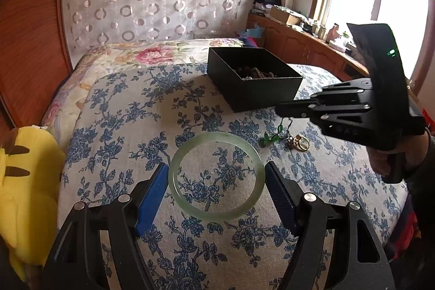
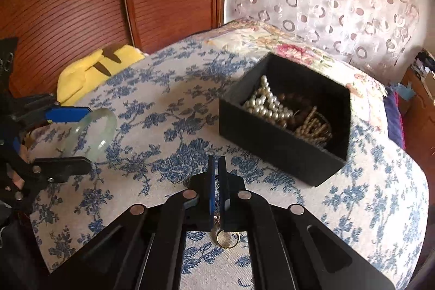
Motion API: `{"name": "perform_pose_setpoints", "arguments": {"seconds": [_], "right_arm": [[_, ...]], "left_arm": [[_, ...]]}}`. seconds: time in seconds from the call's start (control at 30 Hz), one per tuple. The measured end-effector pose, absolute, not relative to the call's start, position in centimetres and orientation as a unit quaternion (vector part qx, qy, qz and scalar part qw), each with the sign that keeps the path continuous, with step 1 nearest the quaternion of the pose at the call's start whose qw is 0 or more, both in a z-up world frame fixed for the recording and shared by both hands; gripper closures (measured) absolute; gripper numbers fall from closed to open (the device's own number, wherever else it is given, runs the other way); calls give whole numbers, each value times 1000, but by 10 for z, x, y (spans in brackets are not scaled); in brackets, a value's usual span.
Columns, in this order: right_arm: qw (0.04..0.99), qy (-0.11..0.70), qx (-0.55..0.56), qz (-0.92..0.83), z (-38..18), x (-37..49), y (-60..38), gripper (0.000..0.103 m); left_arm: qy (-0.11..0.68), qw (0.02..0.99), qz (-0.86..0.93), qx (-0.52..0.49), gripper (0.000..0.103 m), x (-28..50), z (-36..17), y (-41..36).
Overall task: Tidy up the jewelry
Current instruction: 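Grasp the gold ring with the right tool while the left tool grasps the jade bangle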
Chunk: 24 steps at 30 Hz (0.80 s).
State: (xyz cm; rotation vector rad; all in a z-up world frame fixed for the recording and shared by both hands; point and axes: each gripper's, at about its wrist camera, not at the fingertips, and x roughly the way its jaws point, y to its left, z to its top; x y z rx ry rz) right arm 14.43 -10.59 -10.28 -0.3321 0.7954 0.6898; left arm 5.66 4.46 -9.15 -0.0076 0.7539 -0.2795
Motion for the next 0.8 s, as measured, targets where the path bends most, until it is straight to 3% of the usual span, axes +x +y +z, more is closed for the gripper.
{"name": "perform_pose_setpoints", "arguments": {"seconds": [0.8], "right_arm": [[894,297,-140,303,-26,142,-139,101]], "left_arm": [[318,938,-136,6,34,93,-48,29]]}}
